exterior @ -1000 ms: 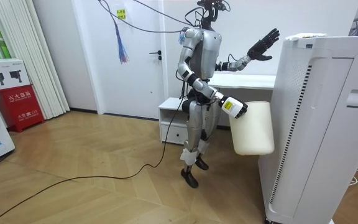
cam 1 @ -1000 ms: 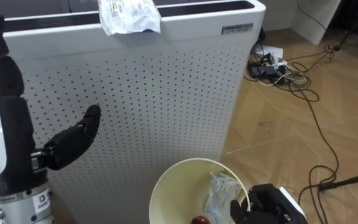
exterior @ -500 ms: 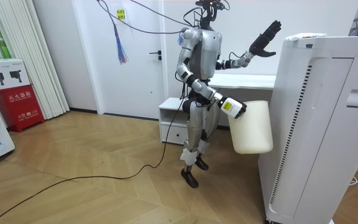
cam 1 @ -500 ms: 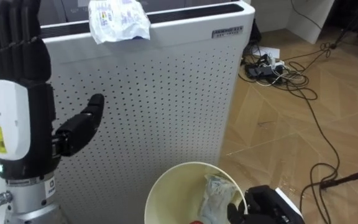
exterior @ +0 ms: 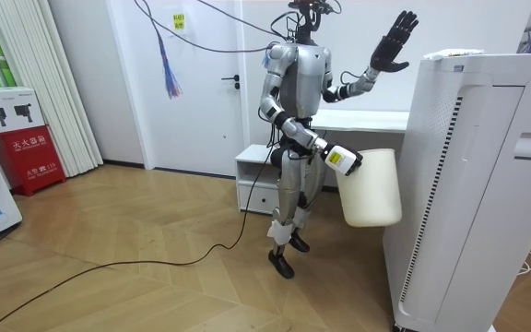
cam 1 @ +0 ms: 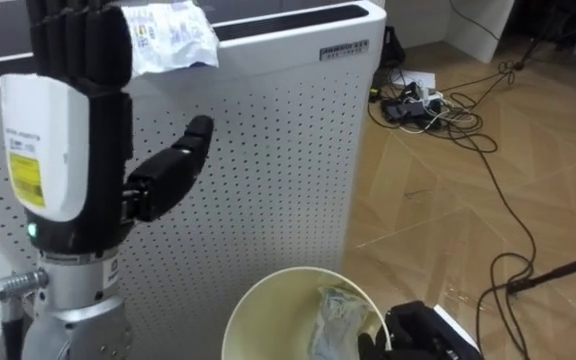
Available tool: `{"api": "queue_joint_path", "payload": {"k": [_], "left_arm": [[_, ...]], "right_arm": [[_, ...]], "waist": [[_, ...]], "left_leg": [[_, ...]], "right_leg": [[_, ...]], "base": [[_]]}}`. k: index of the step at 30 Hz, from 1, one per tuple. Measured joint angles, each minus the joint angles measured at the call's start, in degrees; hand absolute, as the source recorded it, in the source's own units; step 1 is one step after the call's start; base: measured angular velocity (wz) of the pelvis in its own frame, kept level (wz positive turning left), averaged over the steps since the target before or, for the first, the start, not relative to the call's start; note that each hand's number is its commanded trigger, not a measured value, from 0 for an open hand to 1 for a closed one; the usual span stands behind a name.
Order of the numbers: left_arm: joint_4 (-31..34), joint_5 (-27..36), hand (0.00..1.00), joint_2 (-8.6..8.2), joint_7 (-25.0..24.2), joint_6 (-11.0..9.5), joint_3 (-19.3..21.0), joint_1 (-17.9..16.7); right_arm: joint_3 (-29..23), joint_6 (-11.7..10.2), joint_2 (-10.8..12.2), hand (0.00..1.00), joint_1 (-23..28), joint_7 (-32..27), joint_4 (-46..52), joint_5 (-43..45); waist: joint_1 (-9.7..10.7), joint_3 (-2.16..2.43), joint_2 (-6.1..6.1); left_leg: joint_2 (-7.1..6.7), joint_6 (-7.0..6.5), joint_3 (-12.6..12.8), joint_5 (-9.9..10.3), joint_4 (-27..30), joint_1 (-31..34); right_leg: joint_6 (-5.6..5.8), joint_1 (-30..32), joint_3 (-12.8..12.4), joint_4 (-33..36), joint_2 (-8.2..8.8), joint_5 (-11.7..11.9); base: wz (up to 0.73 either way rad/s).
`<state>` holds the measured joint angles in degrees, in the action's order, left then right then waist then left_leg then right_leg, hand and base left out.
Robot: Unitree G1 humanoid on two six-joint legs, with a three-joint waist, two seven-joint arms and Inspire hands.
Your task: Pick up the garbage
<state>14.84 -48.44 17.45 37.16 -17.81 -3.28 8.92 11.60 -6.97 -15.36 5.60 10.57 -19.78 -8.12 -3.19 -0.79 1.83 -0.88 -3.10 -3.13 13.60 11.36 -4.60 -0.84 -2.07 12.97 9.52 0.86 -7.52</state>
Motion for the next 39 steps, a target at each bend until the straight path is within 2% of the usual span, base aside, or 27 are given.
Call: {"api": "queue_joint_path", "payload": {"k": [5, 8, 10, 13, 16, 19, 23, 24, 27, 29, 33, 39], "left_arm": [[0.01, 0.00, 0.00, 1.95, -2.35, 0.45, -0.80, 0.51], [-0.05, -0.05, 0.00, 2.78, -3.65, 0.99, -1.86, 0.73], [-0.06, -0.08, 0.00, 3.58, -5.21, 1.82, -2.25, 0.97], [-0.24, -1.24, 0.00, 3.68, -6.81, 3.21, -2.33, 1.01], [-0.34, -2.60, 0.00, 4.14, -9.05, 5.96, -2.49, 1.01], [-0.49, -3.04, 0.00, 5.08, -12.00, 8.23, -2.49, 1.00], [-0.48, -3.49, 0.00, 5.96, -15.07, 10.07, -2.49, 1.00], [-0.49, -3.63, 0.00, 5.97, -15.81, 10.54, -2.49, 0.99], [-0.49, -4.73, 0.00, 6.07, -16.91, 11.46, -2.48, 0.99], [-0.49, -5.25, 0.00, 6.29, -17.41, 11.91, -2.48, 0.99], [-0.50, -6.28, 0.00, 6.50, -17.82, 12.83, -2.48, 0.99], [-1.45, -8.66, 0.00, 6.62, -17.82, 12.98, -2.34, 0.99]], "right_arm": [[0.63, 0.00, -0.58, 1.00, -0.01, 0.06, 0.00, 0.18], [0.65, 0.00, -0.57, 1.00, -0.01, 0.23, 0.00, 0.21], [0.64, 0.02, -0.62, 1.00, -0.04, 0.83, 0.01, 0.54], [0.63, 0.41, -0.67, 1.00, -0.19, 1.61, 0.01, 2.15], [0.63, 1.69, -0.85, 1.00, -0.37, 2.87, 0.02, 3.58], [0.64, 2.31, -0.90, 1.00, -0.36, 3.42, 0.26, 4.26], [0.64, 3.31, -1.35, 1.00, -0.36, 4.22, 0.54, 4.25], [0.64, 3.34, -1.68, 1.00, -0.36, 4.54, 0.64, 4.25], [0.63, 3.36, -2.33, 1.00, -0.36, 4.65, 0.83, 4.38], [0.63, 3.39, -2.72, 1.00, -0.36, 4.64, 1.26, 4.72], [0.59, 3.44, -3.13, 1.00, -0.36, 4.59, 3.20, 5.49], [0.57, 3.44, -2.82, 1.00, -0.36, 3.95, 3.38, 5.85]], "waist": [[1.05, -0.28, 0.44], [1.43, -0.62, 1.02], [1.52, -0.70, 1.38], [1.55, -0.58, 1.85], [1.56, -0.37, 2.30], [1.53, -0.32, 2.43], [1.52, -0.18, 2.63], [1.52, -0.01, 2.87], [1.50, 0.48, 3.47], [1.50, 0.64, 3.71], [1.61, 0.66, 3.72], [1.50, 0.56, 3.58]], "left_leg": [[0.02, 0.00, 0.16, 0.00, -0.06, -0.01], [0.01, 0.00, 0.11, 0.00, -0.09, 0.01], [0.04, 0.00, 0.10, 0.00, -0.11, 0.04], [0.05, 0.00, 0.11, 0.00, -0.11, 0.05], [0.06, 0.00, 0.30, 0.00, -0.12, 0.04], [0.16, 0.00, 1.62, 0.00, -0.10, 0.14], [0.16, 0.00, 2.17, 0.00, -0.05, 0.20], [0.15, 0.00, 2.31, 0.00, -0.05, 0.22], [0.15, 0.00, 2.33, 0.00, -0.04, 0.20], [0.16, 0.01, 2.33, -0.03, -0.06, 0.15], [0.18, 0.04, 2.37, -0.20, -0.23, 0.04], [0.18, 0.01, 2.49, -0.23, -0.36, -0.10]], "right_leg": [[0.00, 0.00, -0.07, -0.01, 0.00, 0.00], [0.01, 0.02, -0.09, -0.02, 0.01, -0.01], [0.05, 0.07, -0.20, -0.06, -0.05, -0.03], [0.06, 0.09, -0.28, -0.05, -0.06, -0.04], [0.05, 0.09, -0.26, -0.04, -0.02, -0.04], [0.06, 0.21, -0.37, -0.04, 0.01, -0.04], [0.06, 0.30, -0.53, 0.02, 0.06, -0.03], [0.06, 0.36, -0.60, 0.07, 0.09, -0.03], [0.06, 0.37, -0.71, 0.12, 0.09, -0.03], [0.06, 0.37, -0.75, 0.13, 0.08, -0.03], [0.05, 0.34, -0.80, 0.17, 0.08, -0.03], [0.05, 0.22, -0.61, 0.21, 0.12, -0.03]], "base": [[-0.01], [0.00], [0.00], [0.00], [0.00], [0.00], [0.00], [0.00], [0.00], [0.00], [0.00], [0.00]]}}
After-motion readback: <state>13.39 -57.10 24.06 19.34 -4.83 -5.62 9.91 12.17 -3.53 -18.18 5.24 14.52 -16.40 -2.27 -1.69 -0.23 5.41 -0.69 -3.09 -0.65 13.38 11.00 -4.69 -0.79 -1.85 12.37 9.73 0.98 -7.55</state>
